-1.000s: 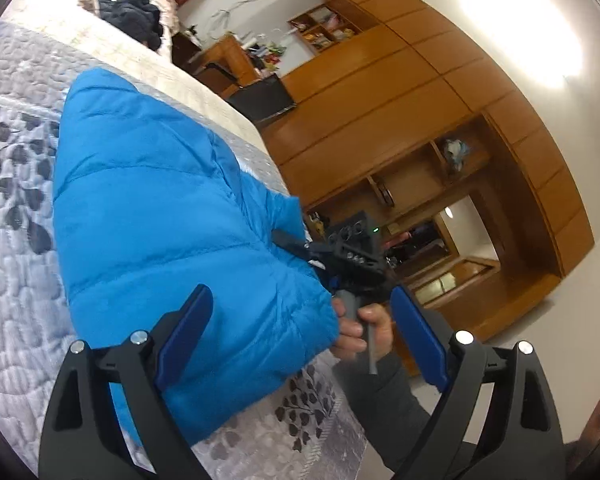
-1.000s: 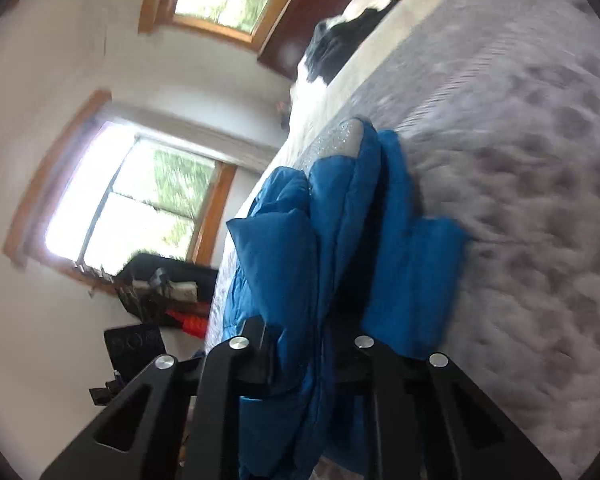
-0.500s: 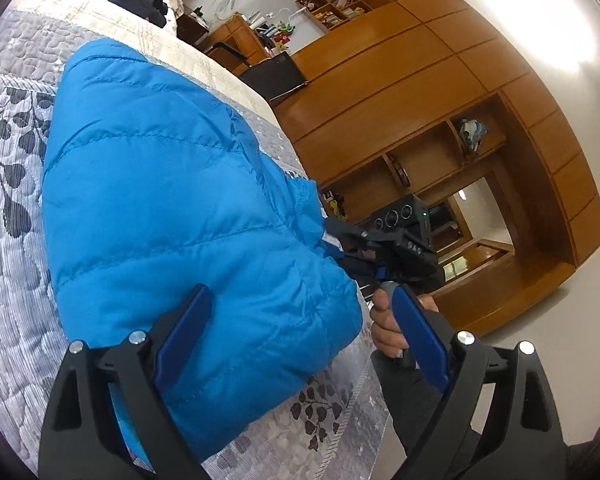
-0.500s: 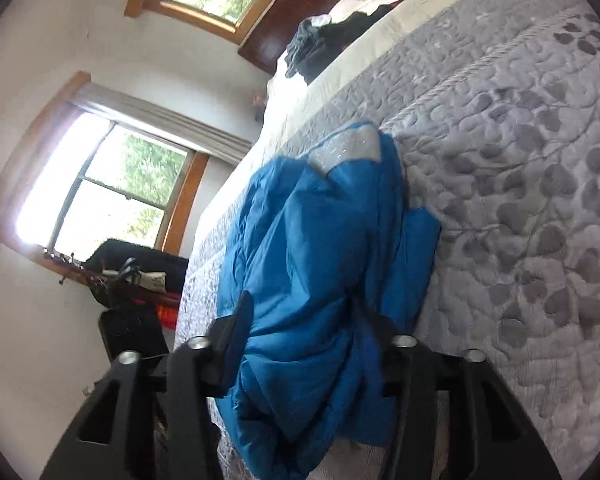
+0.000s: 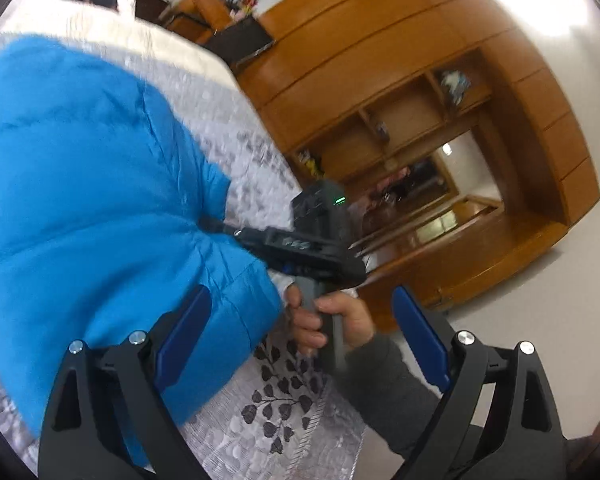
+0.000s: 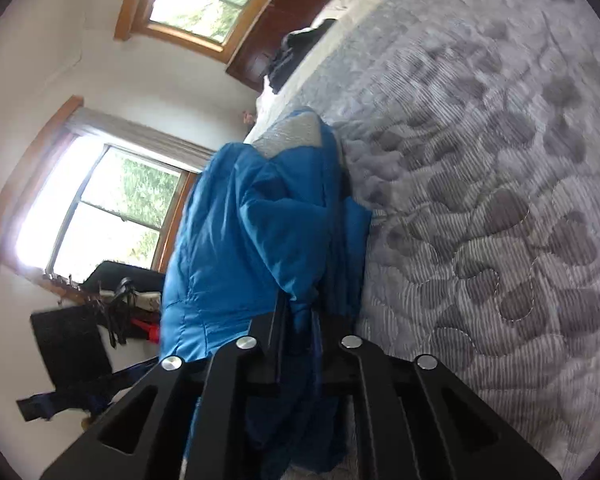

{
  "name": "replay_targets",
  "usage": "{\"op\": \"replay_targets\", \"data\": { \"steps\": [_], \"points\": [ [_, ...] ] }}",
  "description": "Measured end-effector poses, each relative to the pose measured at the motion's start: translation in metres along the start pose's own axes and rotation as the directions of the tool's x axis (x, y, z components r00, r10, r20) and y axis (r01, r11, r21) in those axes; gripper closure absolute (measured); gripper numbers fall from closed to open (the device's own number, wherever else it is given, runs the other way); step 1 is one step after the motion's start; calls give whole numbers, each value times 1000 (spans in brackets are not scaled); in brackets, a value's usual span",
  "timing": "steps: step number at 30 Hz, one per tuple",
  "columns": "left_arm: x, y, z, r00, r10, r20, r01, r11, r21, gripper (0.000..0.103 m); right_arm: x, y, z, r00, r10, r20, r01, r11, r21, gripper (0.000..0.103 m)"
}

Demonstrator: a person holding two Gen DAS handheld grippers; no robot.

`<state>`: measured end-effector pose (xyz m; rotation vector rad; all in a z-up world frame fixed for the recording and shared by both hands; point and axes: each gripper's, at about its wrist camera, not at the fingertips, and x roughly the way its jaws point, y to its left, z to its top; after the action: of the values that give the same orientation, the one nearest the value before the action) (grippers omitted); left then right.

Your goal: Fold large clothes

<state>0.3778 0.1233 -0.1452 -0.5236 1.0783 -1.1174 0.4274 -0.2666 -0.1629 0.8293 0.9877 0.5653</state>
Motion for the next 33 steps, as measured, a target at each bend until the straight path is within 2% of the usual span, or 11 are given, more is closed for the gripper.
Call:
{"op": "replay_targets", "data": {
  "steps": [4,6,9,12,14,17,21,25,28,29,33],
  "points": [
    [6,5,-3,999,44,-26,-44,999,12,12,-58,61,-12,991,-25,133,42,991,-124,68],
    [4,6,-3,999,38,-23,-38,999,3,12,-60,90,-20,994,2,109,20,980,-200,64],
    [3,9,-3,999,36,-16,-36,999,2,13,-33,115,-41,997,-75,22,78,945,-319,65],
    [-1,17,-7,999,44,-10,-44,999,-4,23,-2,78,-50,985,-168,-33,150,943,-297,77],
    [-4,21,-13,999,46,-13,-46,999,-22,33,5,48,-52,992,-110,-58,90,959,-267,77],
    [-24,11,-17,1000,-17,21,17,999,-34,18,-9,55,-42,995,-53,-80,32,970,-240,78],
    [-44,2,-21,991,-108,74,111,993,-42,13,-27,80,9,998,55,-13,-56,971,-233,78],
    [-38,11,-27,998,-35,45,37,998,-55,12,10,66,52,995,62,-75,-74,983,-166,78],
    [-35,18,-29,999,-27,36,29,998,-54,15,34,34,58,995,-29,-101,12,987,-159,103],
    [-32,19,-29,999,-29,28,30,999,-43,18,42,21,56,992,-77,-101,57,981,-188,103],
    [-24,18,-27,1000,-15,6,15,999,-35,18,48,-16,53,995,17,-103,-25,997,-79,103]
  ]
}}
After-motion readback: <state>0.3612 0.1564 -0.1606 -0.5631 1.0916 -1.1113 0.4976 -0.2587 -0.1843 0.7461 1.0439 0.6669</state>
